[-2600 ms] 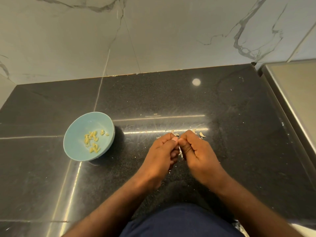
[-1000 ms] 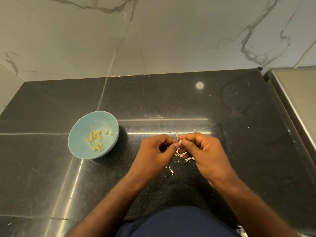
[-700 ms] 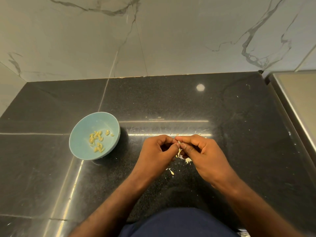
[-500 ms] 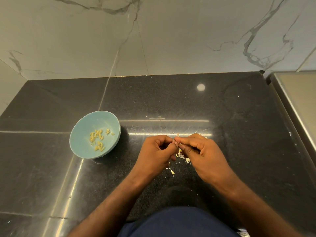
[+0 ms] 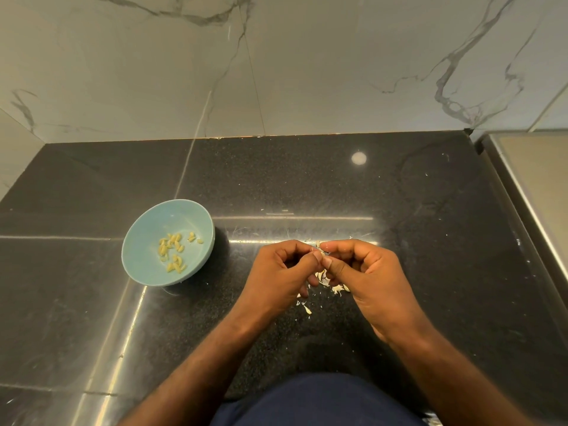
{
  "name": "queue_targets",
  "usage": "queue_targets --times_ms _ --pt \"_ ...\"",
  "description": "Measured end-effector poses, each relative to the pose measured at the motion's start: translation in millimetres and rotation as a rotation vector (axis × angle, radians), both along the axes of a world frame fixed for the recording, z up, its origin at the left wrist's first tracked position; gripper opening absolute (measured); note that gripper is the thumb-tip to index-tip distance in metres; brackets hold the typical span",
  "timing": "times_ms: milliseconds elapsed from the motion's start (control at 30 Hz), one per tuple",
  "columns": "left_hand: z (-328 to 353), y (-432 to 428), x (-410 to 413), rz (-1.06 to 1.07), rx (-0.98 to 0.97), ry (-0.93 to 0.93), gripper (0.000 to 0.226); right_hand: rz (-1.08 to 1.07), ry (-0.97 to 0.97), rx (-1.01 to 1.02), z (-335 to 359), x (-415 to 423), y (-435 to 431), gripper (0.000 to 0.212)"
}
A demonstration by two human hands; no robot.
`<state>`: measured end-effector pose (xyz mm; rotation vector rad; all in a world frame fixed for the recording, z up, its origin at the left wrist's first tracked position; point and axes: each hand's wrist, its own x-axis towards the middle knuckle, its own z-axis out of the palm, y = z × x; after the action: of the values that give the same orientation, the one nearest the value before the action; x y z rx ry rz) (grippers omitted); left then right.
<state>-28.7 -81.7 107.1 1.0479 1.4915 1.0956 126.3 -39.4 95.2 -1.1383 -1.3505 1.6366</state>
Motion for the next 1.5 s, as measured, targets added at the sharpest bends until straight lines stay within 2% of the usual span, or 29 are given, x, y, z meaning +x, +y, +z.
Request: queue_targets --times_ms 100,233,300,467,700,900,1033,1267,1500 --pt "0.1 -0.2 -1.5 -0.019 -0.006 -0.044 0.013 0.011 0.016 -0.019 1.1 0.3 0.5 0.02" --pt "3.4 -0.7 -5.1 -0.026 -0.053 -0.257 0.018 0.022 0.114 -0.093 4.6 1.1 2.3 0.025" --pt "4.7 -0.3 -7.8 -0.029 -0.069 -0.308 0.023 0.034 0.124 -0.108 5.4 1.2 2.4 0.031" --pt "3.4 2.1 -6.9 0.019 -0.066 -0.259 0.011 0.036 0.099 -0.112 4.9 -1.4 1.6 0.034" --pt "2.5 0.5 -6.8 0.016 -0.035 -0.147 0.01 0.034 0.082 -0.111 4.7 -2.7 0.4 0.029" --pt "-1.6 -0.9 -8.4 0.015 -0.007 0.092 0.008 0.038 0.002 -0.078 -0.7 -7.4 -2.7 0.023" --pt "-2.4 -1.0 -10.8 -0.016 0.032 0.179 0.007 0.048 -0.001 -0.091 -1.0 -8.1 -2.8 0.019" --pt "-3.6 0.4 -6.4 0.033 0.053 0.174 0.01 0.012 0.047 -0.128 -5.9 -10.7 -2.4 0.016" --pt "-10.4 -0.3 -6.1 0.111 0.008 0.196 0.021 -0.04 0.203 -0.288 -3.3 -10.5 -2.8 0.012"
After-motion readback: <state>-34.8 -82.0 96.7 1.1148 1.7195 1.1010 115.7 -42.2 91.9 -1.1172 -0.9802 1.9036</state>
